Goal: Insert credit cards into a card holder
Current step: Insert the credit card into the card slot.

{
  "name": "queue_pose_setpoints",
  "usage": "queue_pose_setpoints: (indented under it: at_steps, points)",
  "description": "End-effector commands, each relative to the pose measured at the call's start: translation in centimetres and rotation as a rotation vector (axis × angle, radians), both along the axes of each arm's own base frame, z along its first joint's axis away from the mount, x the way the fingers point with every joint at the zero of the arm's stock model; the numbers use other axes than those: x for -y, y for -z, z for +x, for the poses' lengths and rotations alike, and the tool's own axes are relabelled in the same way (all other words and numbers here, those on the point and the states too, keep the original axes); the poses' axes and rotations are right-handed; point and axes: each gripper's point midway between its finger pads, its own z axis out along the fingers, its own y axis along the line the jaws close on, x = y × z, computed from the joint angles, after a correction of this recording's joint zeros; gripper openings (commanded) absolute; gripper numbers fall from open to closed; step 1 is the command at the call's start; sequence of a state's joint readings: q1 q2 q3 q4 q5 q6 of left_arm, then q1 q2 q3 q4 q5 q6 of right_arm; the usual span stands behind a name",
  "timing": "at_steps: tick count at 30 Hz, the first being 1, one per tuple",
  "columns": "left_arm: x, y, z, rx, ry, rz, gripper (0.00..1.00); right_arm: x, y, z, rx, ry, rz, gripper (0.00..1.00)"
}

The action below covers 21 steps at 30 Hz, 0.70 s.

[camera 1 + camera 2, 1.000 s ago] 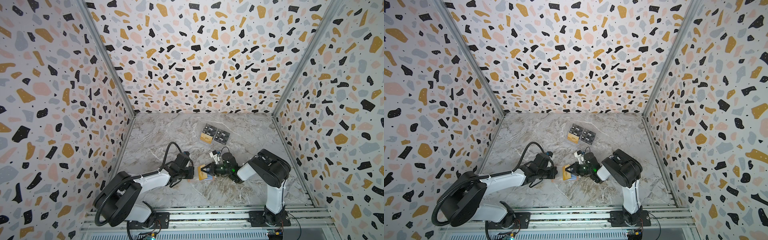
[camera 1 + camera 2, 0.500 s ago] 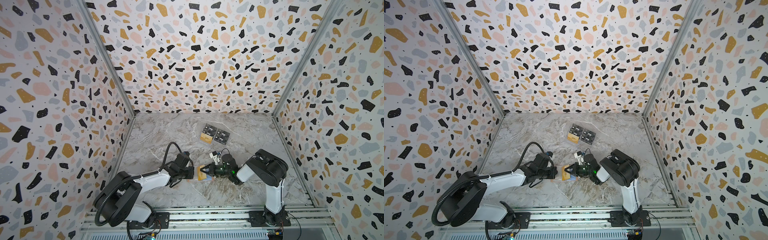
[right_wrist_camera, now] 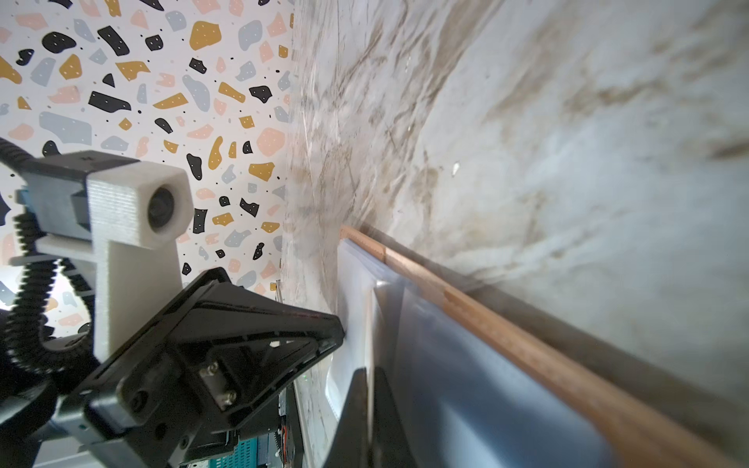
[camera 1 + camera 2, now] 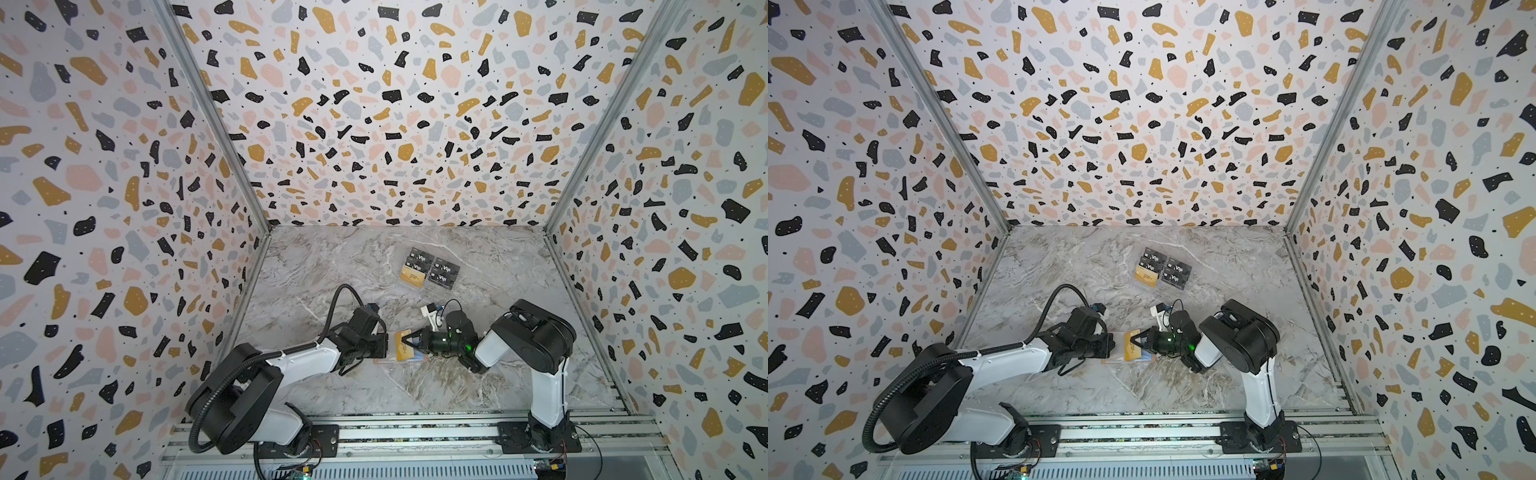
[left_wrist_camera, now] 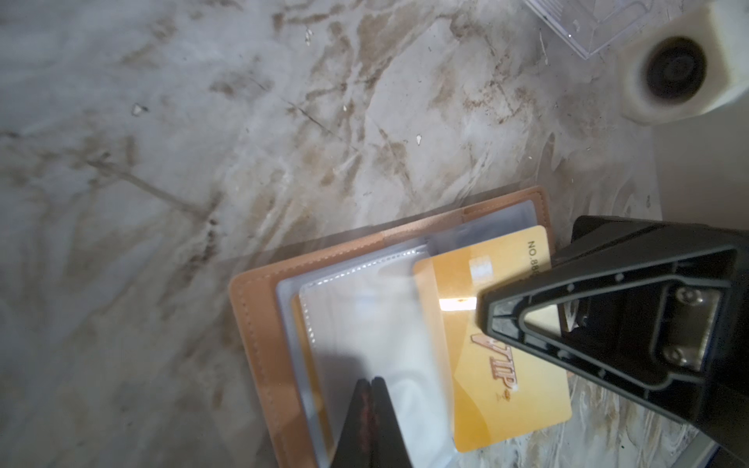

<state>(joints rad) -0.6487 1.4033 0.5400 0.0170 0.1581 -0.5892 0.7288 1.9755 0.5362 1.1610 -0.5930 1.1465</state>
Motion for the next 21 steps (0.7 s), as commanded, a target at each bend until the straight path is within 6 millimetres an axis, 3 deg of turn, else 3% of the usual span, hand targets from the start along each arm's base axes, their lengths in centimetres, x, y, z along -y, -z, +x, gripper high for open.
queue_pose_setpoints:
  at_steps: [1, 21]
  points:
    - [-0.5, 0.6, -0.8, -0.017, 0.014, 0.023, 0.0, -0.2, -1.4, 0.2, 0.057, 0.003, 0.026, 0.0]
    - [-0.5, 0.4, -0.8, -0.018, 0.014, 0.024, 0.0, -1.5, -1.6, 0.0, 0.064, -0.017, 0.066, 0.0]
